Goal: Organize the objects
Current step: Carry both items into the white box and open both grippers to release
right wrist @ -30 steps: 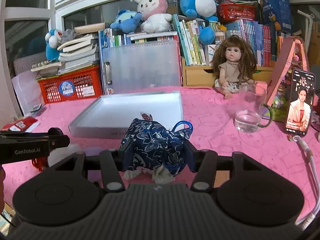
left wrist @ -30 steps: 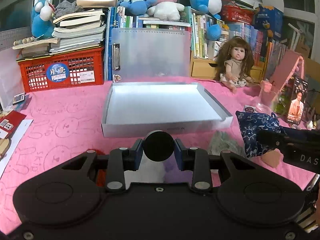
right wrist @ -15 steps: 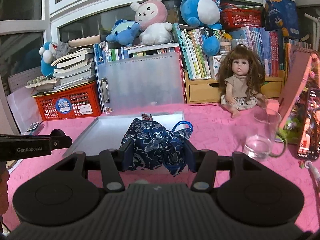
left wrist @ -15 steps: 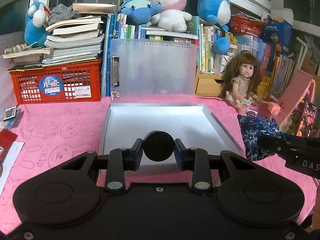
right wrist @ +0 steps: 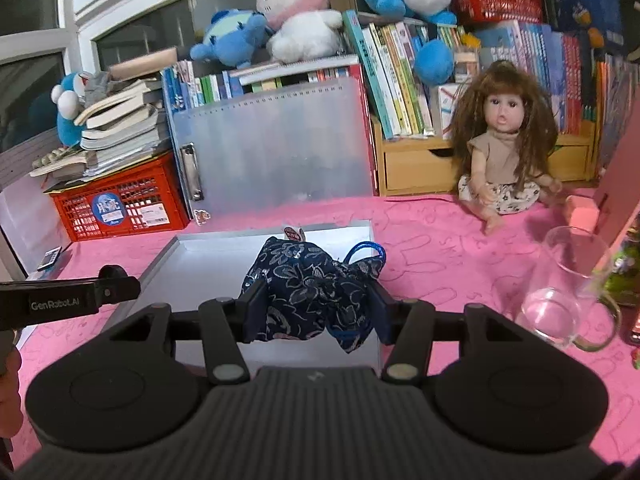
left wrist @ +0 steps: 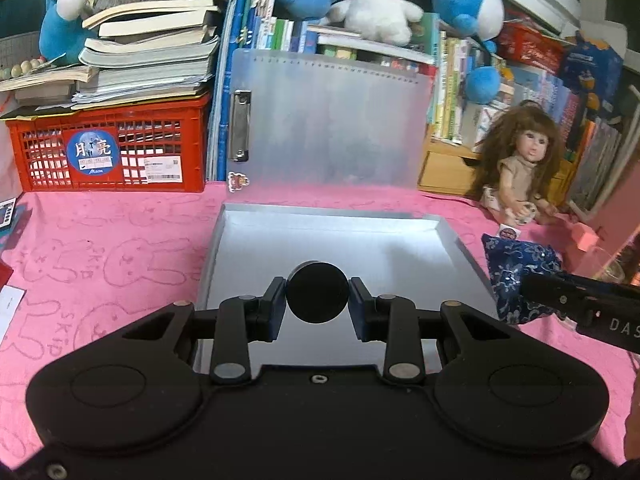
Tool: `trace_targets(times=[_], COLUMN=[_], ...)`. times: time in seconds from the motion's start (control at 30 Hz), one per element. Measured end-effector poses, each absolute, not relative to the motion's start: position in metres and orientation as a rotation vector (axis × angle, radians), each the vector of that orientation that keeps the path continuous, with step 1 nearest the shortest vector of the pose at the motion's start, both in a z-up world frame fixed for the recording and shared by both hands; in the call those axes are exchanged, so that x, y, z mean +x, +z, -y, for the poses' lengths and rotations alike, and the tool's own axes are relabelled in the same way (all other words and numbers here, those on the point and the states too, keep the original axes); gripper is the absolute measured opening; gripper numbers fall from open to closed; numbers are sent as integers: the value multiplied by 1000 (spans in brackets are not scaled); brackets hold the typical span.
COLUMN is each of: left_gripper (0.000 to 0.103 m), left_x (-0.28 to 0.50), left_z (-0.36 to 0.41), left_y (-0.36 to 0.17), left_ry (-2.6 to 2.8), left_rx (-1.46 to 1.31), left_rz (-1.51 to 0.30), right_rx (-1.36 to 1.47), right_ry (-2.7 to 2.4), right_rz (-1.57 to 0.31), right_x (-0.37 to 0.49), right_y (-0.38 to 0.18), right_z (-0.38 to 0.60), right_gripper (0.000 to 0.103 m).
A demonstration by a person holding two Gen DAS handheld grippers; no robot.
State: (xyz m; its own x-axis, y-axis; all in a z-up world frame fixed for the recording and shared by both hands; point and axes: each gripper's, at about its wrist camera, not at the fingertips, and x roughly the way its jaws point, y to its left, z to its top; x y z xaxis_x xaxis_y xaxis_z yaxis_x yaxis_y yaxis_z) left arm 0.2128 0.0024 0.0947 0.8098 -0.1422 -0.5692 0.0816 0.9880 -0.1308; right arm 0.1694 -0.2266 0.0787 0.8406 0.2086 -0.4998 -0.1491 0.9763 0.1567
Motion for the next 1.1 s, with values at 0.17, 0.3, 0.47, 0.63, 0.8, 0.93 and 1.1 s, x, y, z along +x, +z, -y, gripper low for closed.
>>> trace_targets(times=[0.17, 0.3, 0.47, 0.63, 0.8, 0.93, 1.1], left_gripper=[31, 31, 32, 32, 32, 32, 32], left_x=[241, 261, 280, 293, 302, 304, 307], left_z=[-4, -5, -2, 0, 0, 2, 2], left_y=[83, 69, 53, 40, 31, 26, 21], left_ry=[-104, -89, -85, -90, -86, -85, -80], left_rx=[-106, -109, -106, -122, -124, -107, -108], left_rz=[-644, -684, -731, -775, -810, -825, -843], right_rx=[144, 164, 178, 183, 207, 196, 194], right_ry=[212, 223, 247, 249, 270, 266, 265], right_rz=[-586, -636, -705, -761, -798, -818, -842], right_x=[199, 222, 245, 261, 269, 273, 276], right_y=[70, 60, 48, 33, 25, 20, 15], right_z=[227, 225, 221, 217, 214, 209, 207], right_gripper=[57, 57, 57, 57, 57, 58, 58])
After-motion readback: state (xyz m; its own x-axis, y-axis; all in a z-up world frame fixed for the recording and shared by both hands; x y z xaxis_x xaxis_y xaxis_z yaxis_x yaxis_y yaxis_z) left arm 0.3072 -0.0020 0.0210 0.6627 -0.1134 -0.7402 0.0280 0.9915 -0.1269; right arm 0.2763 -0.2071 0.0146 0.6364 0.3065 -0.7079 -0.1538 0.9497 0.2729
